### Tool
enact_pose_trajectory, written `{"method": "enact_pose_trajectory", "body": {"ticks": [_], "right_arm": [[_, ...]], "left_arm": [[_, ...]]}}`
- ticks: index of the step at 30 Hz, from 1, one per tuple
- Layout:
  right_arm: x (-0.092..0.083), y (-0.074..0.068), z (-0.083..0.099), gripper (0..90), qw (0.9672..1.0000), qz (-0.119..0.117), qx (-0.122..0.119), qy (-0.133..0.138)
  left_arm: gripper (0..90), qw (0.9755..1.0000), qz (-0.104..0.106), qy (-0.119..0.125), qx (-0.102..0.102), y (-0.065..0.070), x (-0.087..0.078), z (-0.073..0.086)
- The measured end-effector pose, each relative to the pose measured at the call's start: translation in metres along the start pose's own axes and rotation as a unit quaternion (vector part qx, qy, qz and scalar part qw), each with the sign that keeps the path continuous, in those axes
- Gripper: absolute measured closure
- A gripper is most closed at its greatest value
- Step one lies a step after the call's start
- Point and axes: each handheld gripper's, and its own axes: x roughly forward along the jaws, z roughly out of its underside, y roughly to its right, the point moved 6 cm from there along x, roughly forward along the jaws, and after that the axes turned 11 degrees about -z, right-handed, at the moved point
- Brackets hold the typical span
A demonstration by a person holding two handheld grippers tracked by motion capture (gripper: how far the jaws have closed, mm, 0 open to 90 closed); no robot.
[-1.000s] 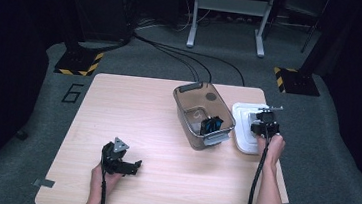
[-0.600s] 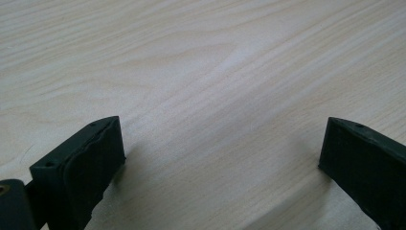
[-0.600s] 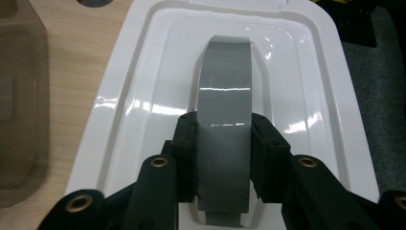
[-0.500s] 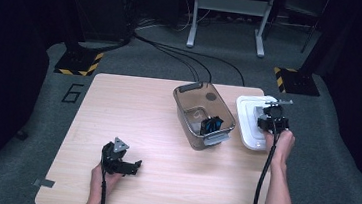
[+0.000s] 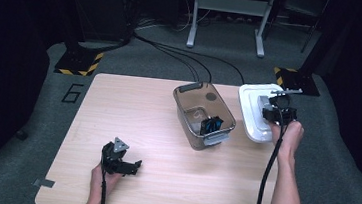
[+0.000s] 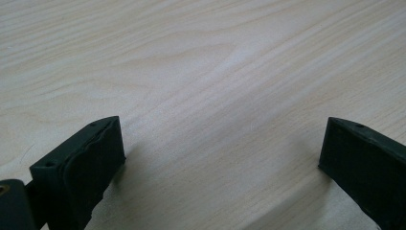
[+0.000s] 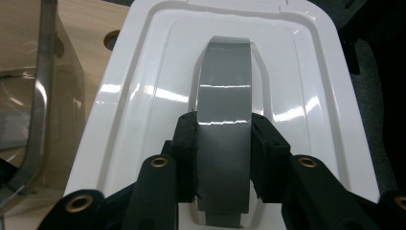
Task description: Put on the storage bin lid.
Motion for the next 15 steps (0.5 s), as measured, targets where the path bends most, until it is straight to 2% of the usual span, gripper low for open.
{"method": "enact_pose_trajectory", "body": {"ticks": [7, 15], "right_arm": [[-0.019, -0.011, -0.021, 67.2, 0.9999, -0.010, -0.011, 0.008], [-0.032, -0.028, -0.040, 67.1, 0.9991, -0.026, -0.029, 0.016]], "left_arm": [[1.4, 1.0000, 0.000, 0.000, 0.000, 0.000, 0.000, 0.000], [1.4, 1.0000, 0.000, 0.000, 0.000, 0.000, 0.000, 0.000]]}}
